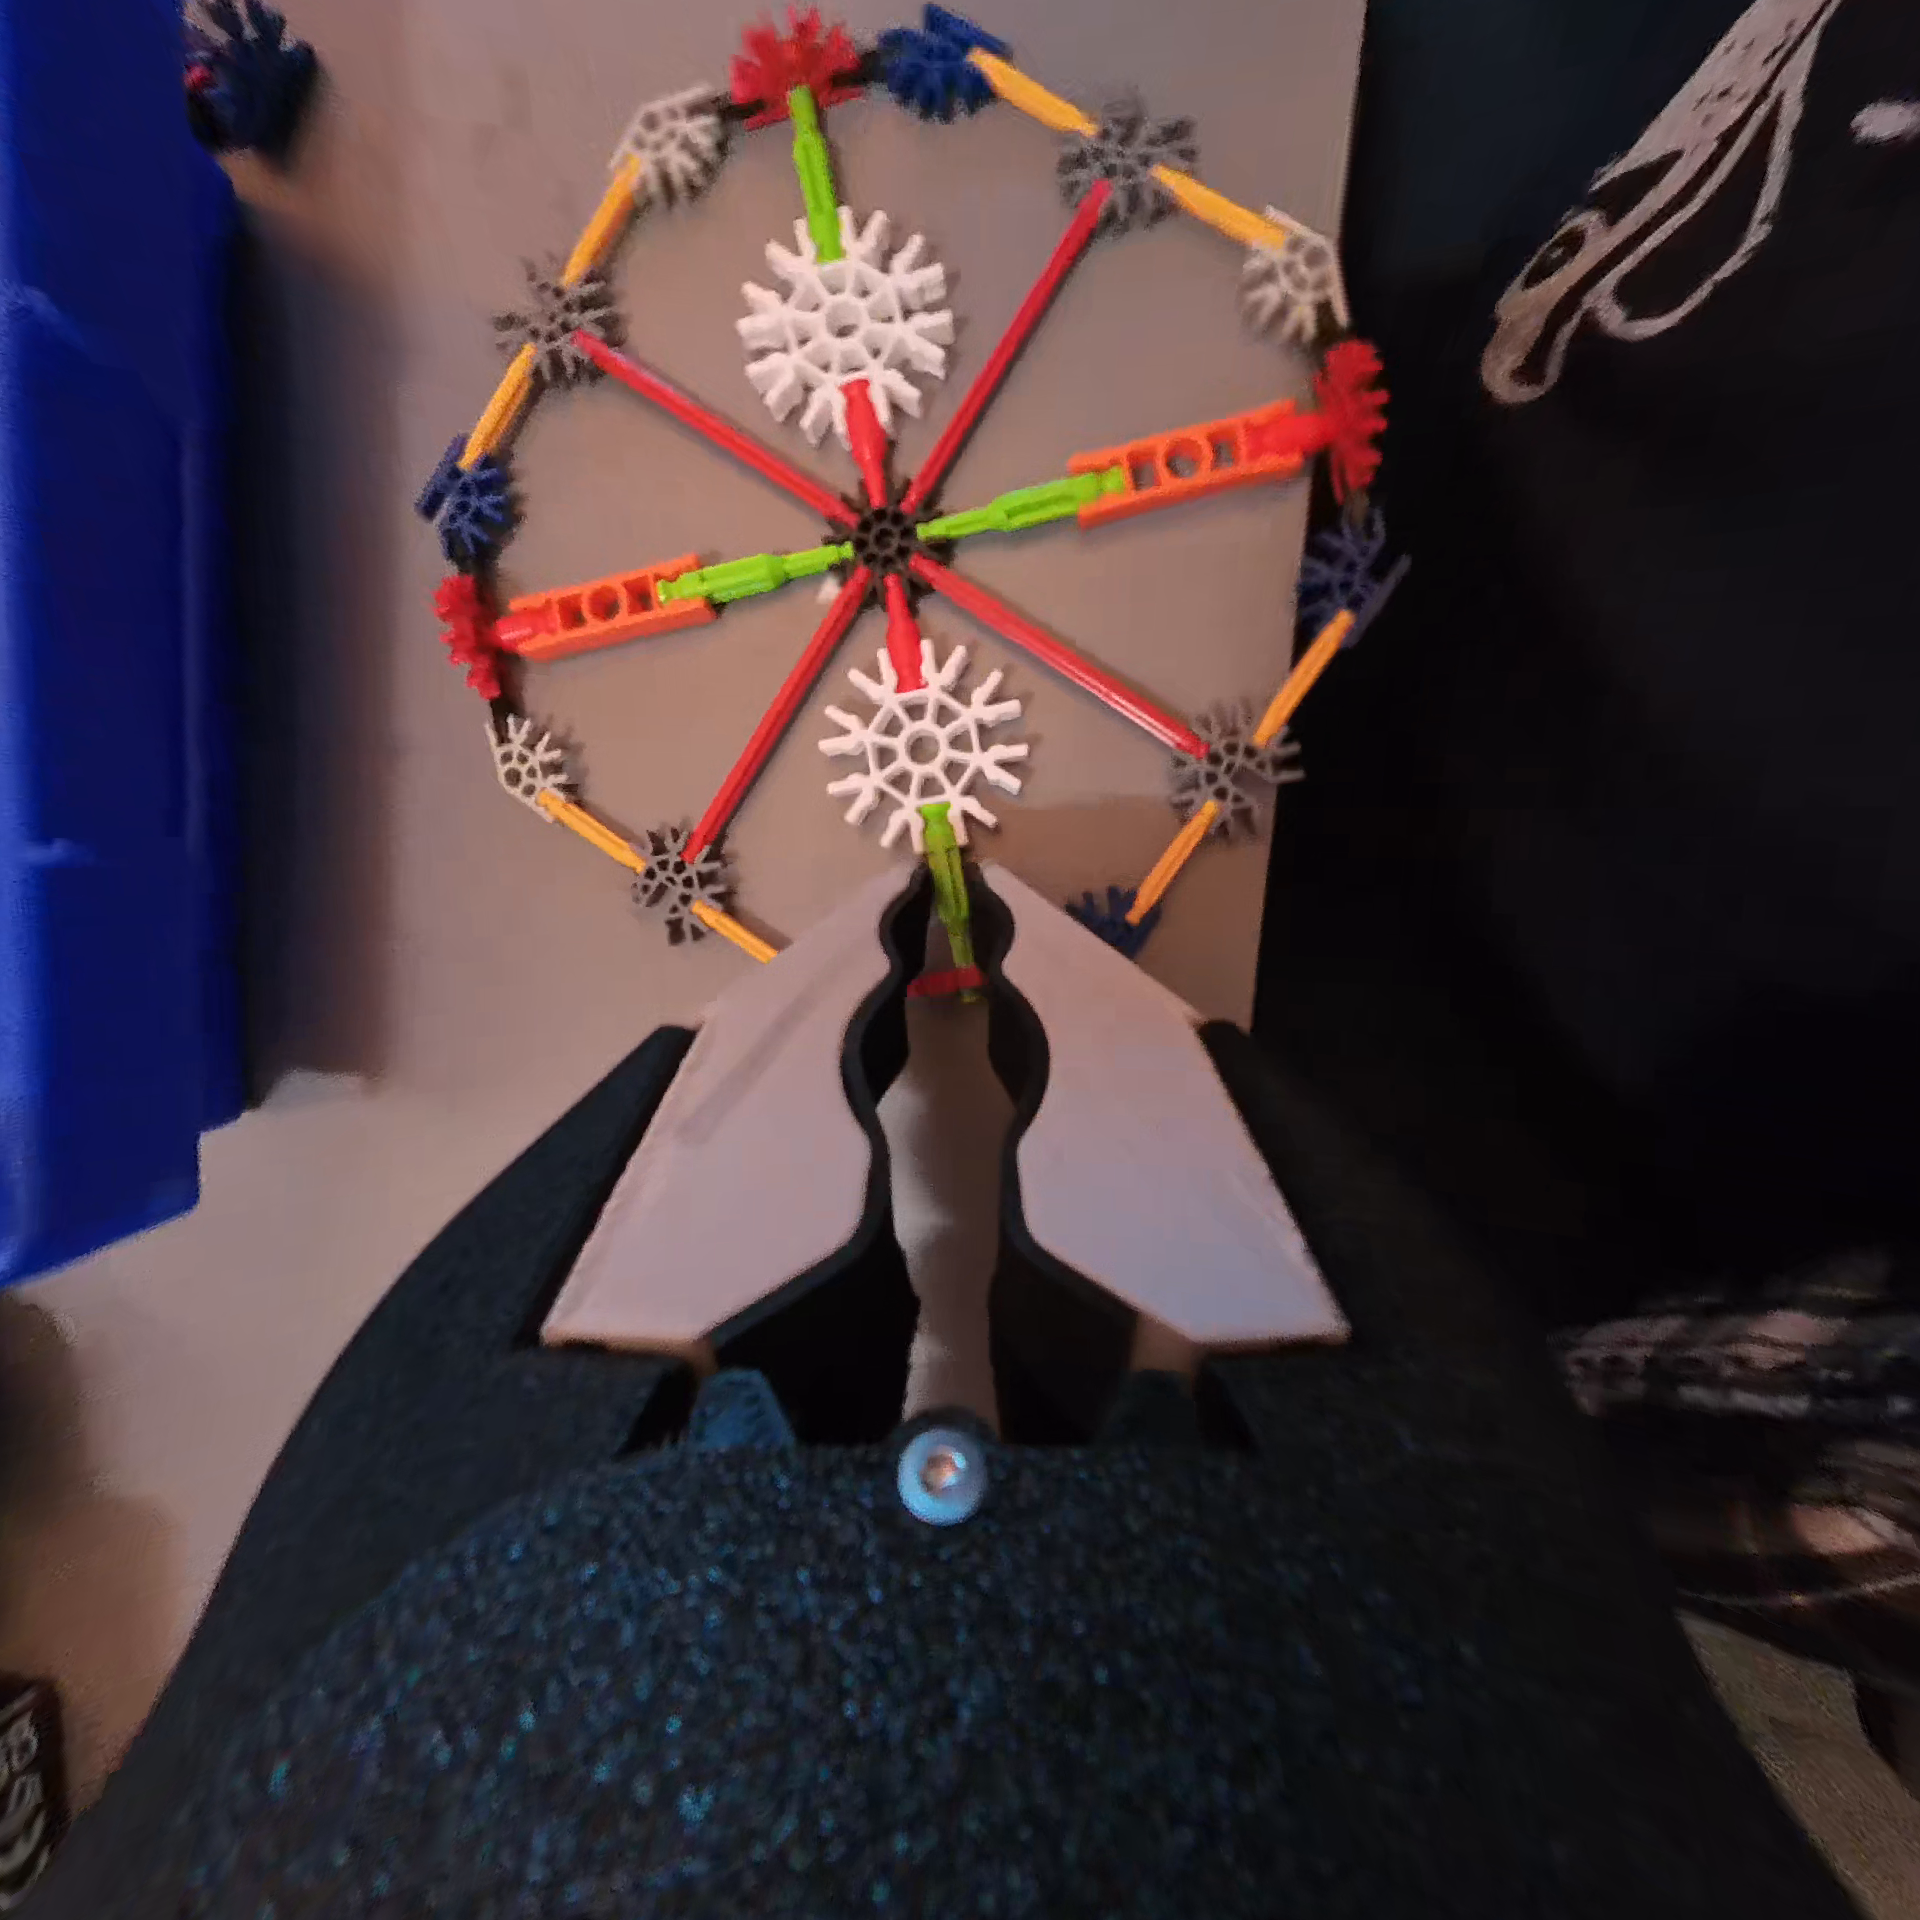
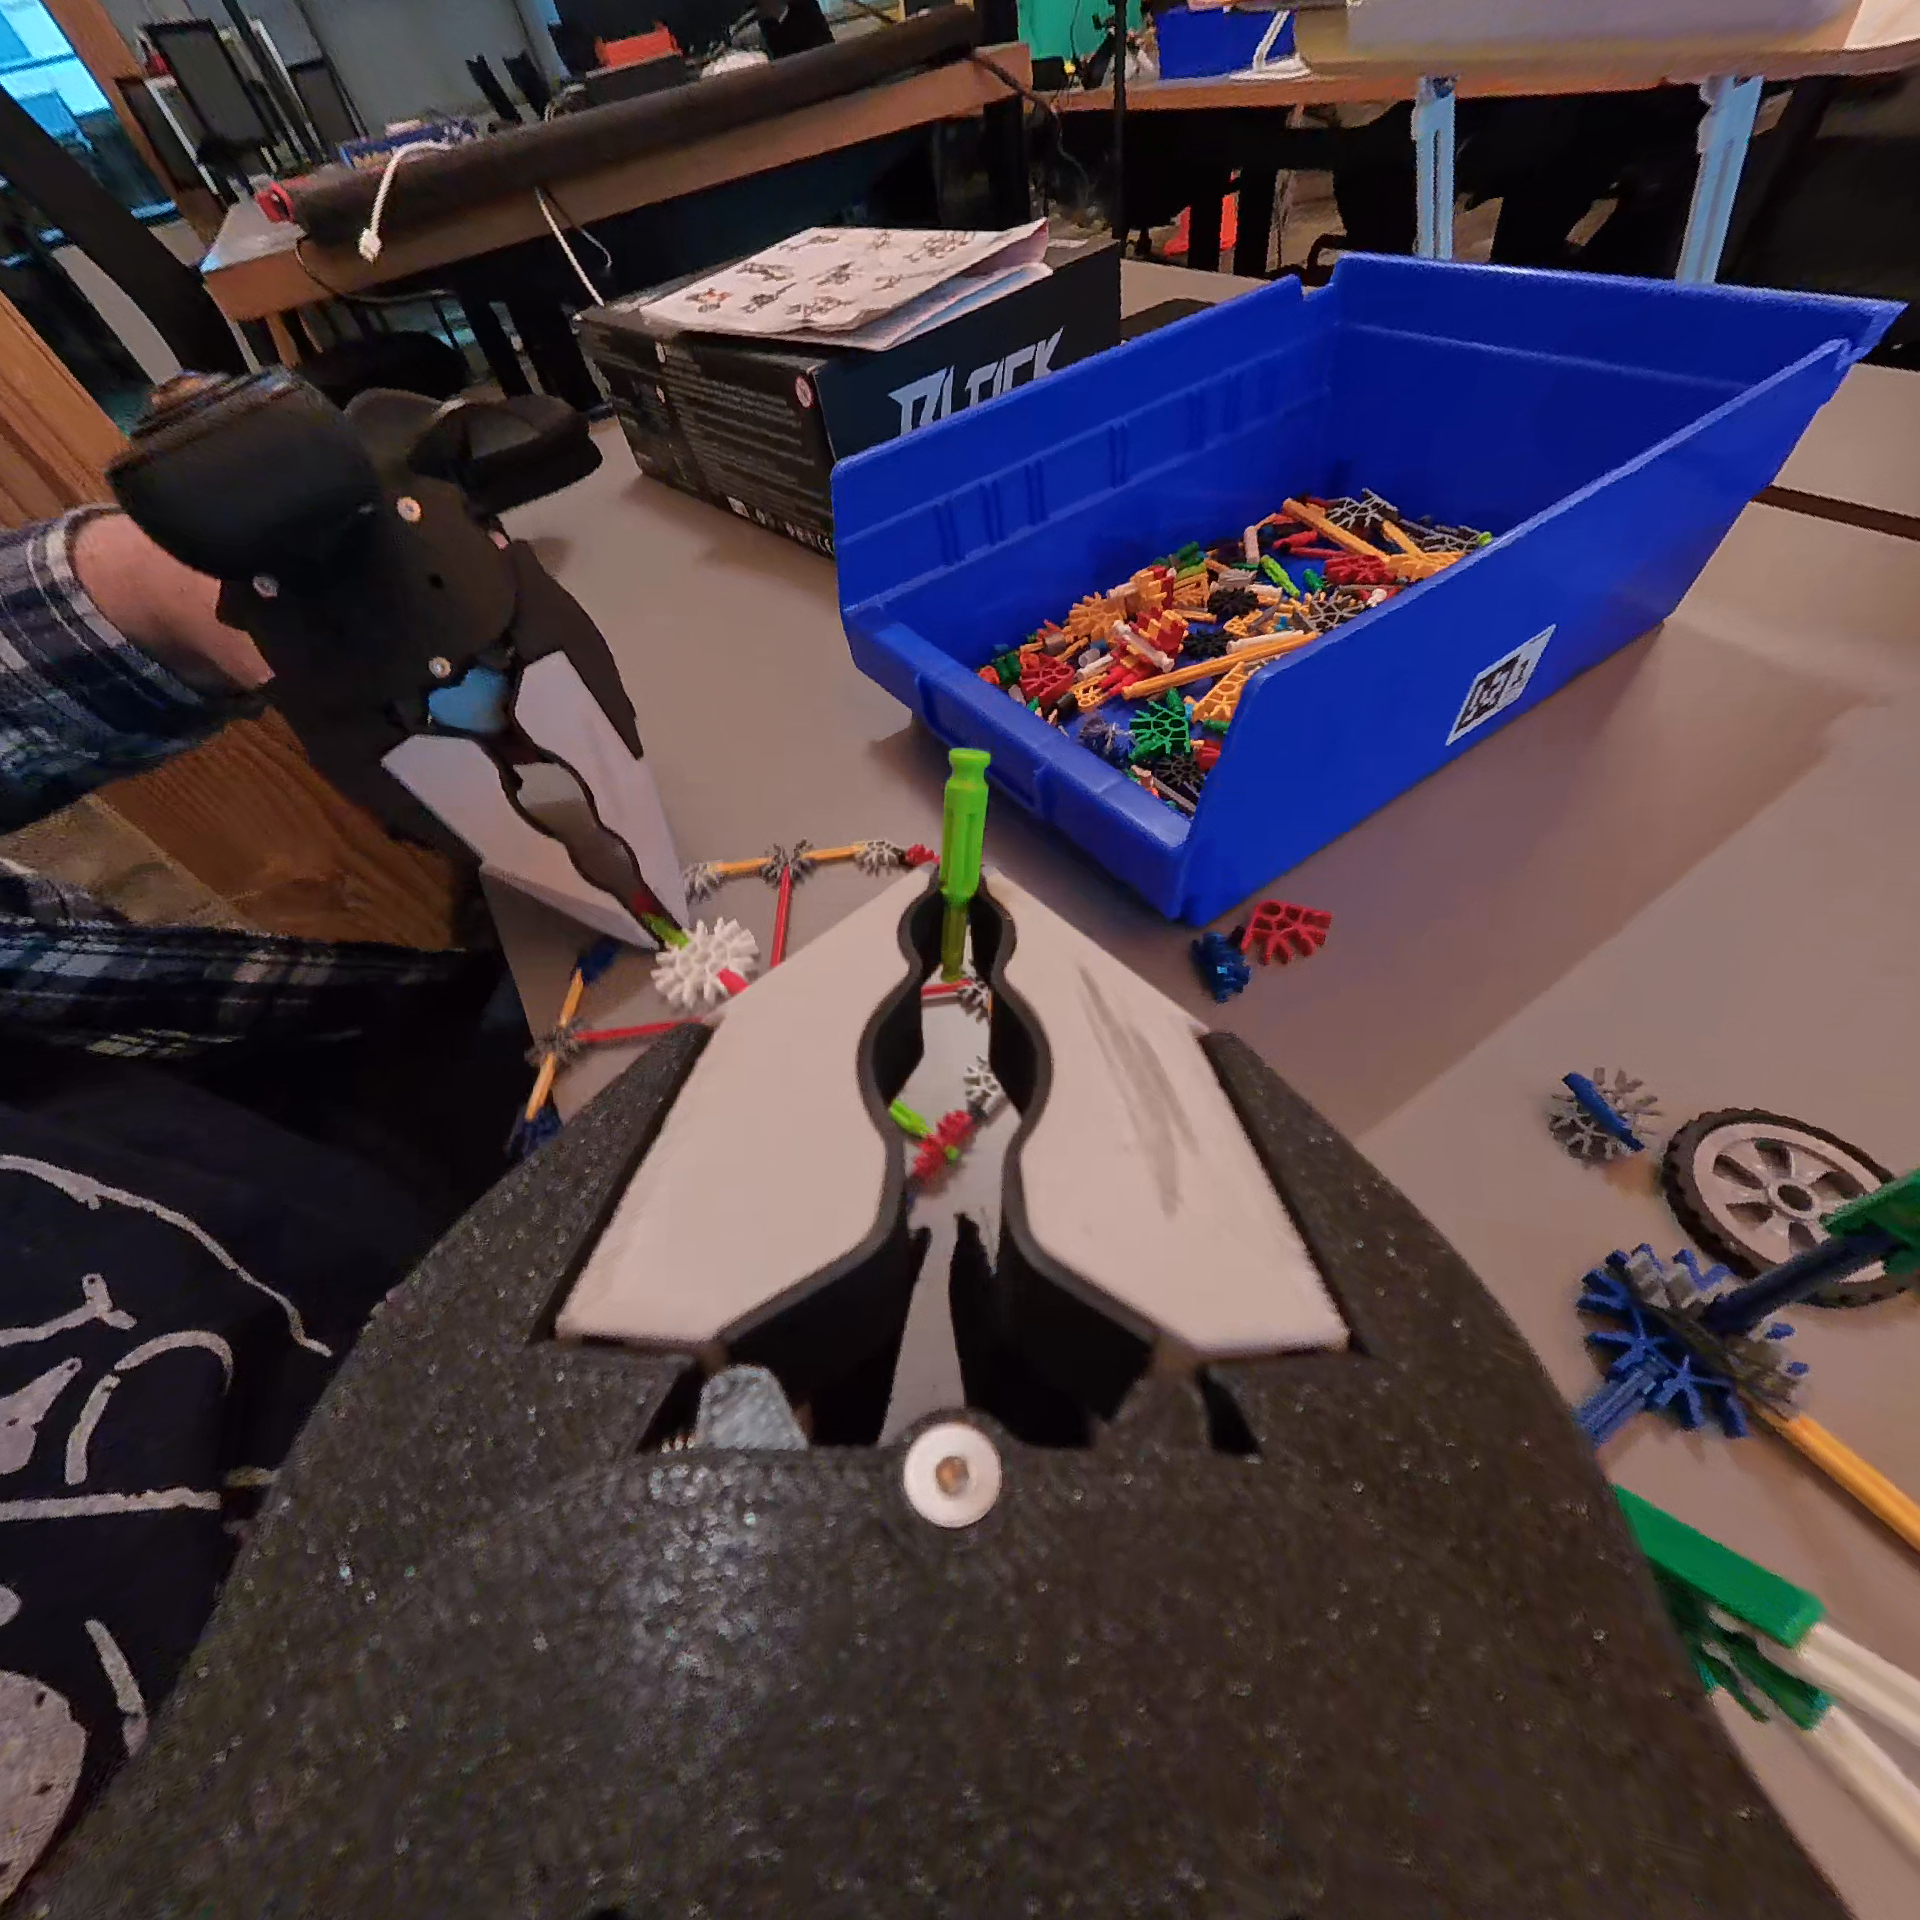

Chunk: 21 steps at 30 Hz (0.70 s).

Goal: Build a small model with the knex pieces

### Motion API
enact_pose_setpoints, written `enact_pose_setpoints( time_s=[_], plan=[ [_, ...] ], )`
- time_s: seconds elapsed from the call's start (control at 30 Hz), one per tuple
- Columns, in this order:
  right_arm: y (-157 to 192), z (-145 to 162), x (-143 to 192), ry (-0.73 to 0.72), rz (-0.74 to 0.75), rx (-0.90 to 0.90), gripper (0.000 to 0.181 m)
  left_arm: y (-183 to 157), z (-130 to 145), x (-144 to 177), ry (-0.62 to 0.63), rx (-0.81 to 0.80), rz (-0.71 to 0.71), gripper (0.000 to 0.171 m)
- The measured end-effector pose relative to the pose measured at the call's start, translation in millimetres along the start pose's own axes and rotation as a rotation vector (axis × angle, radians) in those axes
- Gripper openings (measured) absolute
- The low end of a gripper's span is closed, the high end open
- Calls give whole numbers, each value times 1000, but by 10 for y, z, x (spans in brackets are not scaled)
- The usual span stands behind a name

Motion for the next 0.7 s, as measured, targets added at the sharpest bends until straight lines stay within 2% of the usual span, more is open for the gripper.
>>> enact_pose_setpoints(
  time_s=[0.43,0.7],
  plan=[
    [69,108,-127,77,-7,23,3,155,569,317,48,119,-86,5],
    [116,276,-309,281,25,136,3,253,1000,577,130,144,-110,5]
  ],
)
Point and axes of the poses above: each gripper's, where its closed fingertips meet, x back along the fingers, z out of its underside, y = z × x across the jaws, the point moved 8 cm from there along x, back along the fingers, and after that the axes turned 1 degree about z, right-handed, at the moved point
